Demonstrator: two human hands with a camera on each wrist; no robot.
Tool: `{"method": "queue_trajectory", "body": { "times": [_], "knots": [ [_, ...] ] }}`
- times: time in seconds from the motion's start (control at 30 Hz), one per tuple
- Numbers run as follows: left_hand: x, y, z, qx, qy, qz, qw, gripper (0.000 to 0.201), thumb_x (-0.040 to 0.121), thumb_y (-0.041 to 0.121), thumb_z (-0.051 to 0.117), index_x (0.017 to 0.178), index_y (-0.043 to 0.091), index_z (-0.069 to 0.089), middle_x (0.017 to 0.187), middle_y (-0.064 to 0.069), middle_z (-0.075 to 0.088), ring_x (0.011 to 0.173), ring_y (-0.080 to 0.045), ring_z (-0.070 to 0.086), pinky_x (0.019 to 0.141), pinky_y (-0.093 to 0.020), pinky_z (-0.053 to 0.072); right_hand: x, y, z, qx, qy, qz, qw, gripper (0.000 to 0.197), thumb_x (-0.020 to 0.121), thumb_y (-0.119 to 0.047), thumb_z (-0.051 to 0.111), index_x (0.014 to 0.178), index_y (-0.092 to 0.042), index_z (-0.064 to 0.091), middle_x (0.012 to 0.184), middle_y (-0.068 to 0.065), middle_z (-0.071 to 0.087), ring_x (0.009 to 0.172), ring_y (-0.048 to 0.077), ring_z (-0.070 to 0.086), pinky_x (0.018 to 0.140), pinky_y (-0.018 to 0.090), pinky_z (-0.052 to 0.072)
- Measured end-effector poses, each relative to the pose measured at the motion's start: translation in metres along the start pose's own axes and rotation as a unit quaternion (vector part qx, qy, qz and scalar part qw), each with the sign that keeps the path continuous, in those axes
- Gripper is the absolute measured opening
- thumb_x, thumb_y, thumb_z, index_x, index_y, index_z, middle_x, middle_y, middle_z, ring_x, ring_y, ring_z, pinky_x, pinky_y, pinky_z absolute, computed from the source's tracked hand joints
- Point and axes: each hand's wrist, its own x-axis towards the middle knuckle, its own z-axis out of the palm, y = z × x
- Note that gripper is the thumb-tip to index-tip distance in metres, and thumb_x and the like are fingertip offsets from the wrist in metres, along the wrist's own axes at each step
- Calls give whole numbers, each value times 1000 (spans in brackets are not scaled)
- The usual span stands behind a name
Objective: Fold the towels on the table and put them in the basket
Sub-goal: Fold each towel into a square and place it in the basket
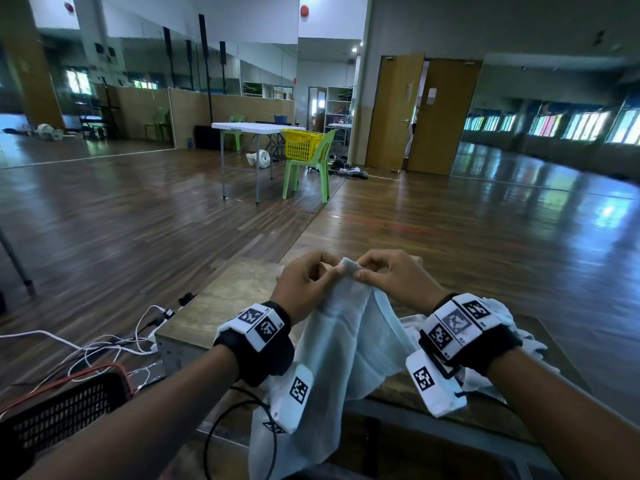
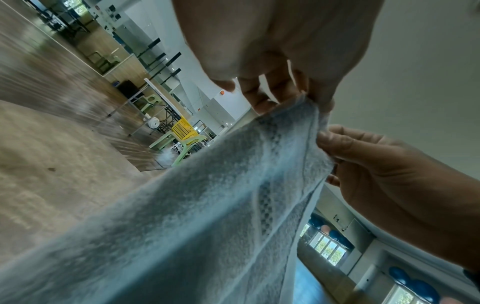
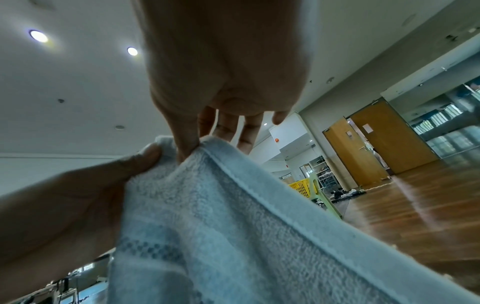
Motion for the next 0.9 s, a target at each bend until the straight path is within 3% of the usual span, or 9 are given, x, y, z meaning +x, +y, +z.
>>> {"method": "queue_trajectory", "body": {
  "times": [0.1, 0.17, 0.23, 0.3, 0.47, 0.67, 0.77, 0.83, 0.9],
  "knots": [
    [2, 4, -4, 31, 39, 32, 998, 12, 85, 37, 60, 79, 26, 60, 69, 10, 56, 62, 3, 49, 62, -10, 38, -4, -4, 5, 1, -42, 0, 999, 11, 83, -25, 68, 87, -15, 69, 88, 4, 72, 79, 13, 64, 73, 18, 47],
    [3, 4, -11, 55, 73, 34, 995, 11, 88, 38, 56, 77, 35, 56, 75, 14, 59, 69, 5, 52, 74, -18, 42, -8, -1, 9, -20, -78, 10, 997, 11, 84, -27, 68, 89, -17, 69, 91, 0, 72, 82, 11, 65, 71, 10, 45],
    [6, 0, -21, 82, 105, 22, 991, 12, 84, 50, 49, 77, 41, 54, 75, 18, 58, 73, 4, 52, 85, -39, 45, -9, 11, 14, -60, -83, 18, 995, 7, 83, -37, 66, 84, -30, 68, 88, -6, 71, 86, 11, 64, 89, 26, 43],
    [12, -2, -36, 103, 124, 12, 987, 13, 84, 48, 48, 76, 40, 53, 74, 18, 56, 73, 0, 52, 88, -52, 44, -12, 23, 13, -121, -80, 32, 989, 11, 83, -46, 62, 74, -38, 61, 83, -11, 68, 88, 8, 60, 95, 38, 29],
    [20, 2, -75, 126, 126, 38, 983, 14, 93, 23, 53, 81, 30, 52, 75, 13, 53, 68, -2, 49, 71, -23, 42, -25, 52, -14, -169, -81, 46, 981, 12, 84, -46, 58, 73, -42, 60, 79, -17, 66, 83, 0, 57, 94, 52, 38],
    [20, 11, -111, 207, 110, 27, 972, 18, 89, 39, 50, 96, 28, 63, 89, 10, 67, 88, -14, 61, 89, -45, 47, -38, 52, -70, -243, -18, 49, 969, 17, 87, -40, 58, 72, -47, 56, 77, -28, 62, 89, -4, 57, 100, 46, 28],
    [32, 39, -125, 198, 100, 41, 974, 9, 92, 27, 53, 93, 22, 60, 87, 4, 65, 83, -16, 62, 76, -34, 52, -31, 25, -104, -260, 36, 4, 965, 13, 88, -37, 58, 78, -44, 57, 80, -26, 61, 92, 4, 56, 91, 37, 23],
    [44, 63, -134, 198, 120, 74, 970, 6, 92, 19, 54, 92, 16, 59, 80, 4, 61, 73, -14, 57, 65, -17, 47, -26, 1, -127, -273, 91, -34, 957, 5, 87, -36, 60, 84, -40, 61, 84, -19, 64, 92, 8, 57, 84, 32, 19],
    [56, 91, -146, 202, 137, 104, 964, 5, 91, 17, 55, 92, 12, 57, 79, 1, 59, 68, -13, 54, 57, -12, 42, -21, -25, -150, -279, 157, -81, 944, 4, 86, -33, 62, 86, -32, 66, 82, -13, 64, 86, 11, 56, 84, 33, 19]
  ]
}}
